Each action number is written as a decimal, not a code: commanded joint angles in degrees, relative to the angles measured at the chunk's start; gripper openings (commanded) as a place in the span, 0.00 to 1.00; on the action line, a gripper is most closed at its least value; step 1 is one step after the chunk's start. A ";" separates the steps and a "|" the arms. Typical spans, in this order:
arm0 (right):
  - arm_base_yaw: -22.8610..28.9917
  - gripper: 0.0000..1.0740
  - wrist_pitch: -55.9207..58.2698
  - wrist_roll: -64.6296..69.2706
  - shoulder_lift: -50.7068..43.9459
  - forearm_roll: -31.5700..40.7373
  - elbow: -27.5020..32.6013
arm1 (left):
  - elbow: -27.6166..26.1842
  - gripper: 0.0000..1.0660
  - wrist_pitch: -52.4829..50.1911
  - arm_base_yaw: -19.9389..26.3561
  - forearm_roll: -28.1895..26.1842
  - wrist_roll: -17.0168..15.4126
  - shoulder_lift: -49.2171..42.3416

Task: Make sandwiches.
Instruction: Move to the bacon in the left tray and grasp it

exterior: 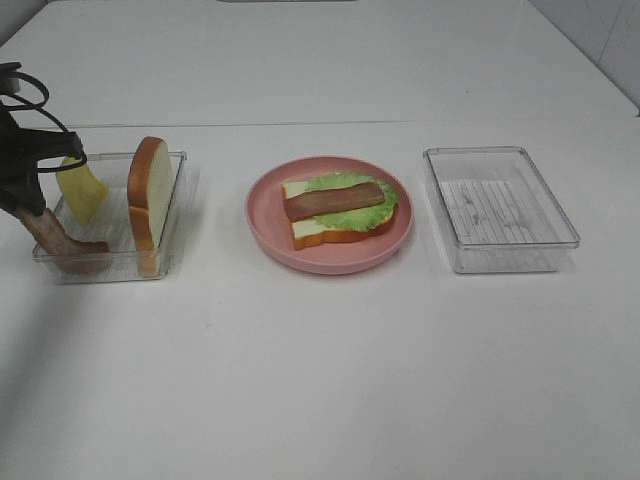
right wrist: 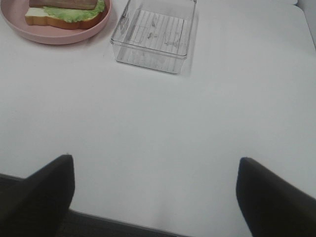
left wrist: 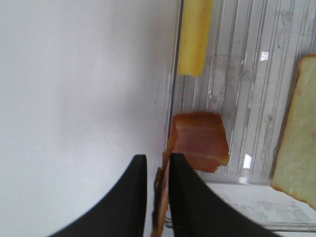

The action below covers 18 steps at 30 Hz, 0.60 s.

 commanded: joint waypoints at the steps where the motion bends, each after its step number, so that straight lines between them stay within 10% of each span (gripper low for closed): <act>1: -0.34 0.81 0.00 -0.63 -1.95 0.23 -0.11 | -0.29 0.04 -0.34 -0.29 0.29 -0.63 0.00; 18: -0.34 0.81 0.00 -0.63 -1.95 0.23 -0.11 | -0.40 0.00 0.74 -0.29 -1.60 -1.26 -3.55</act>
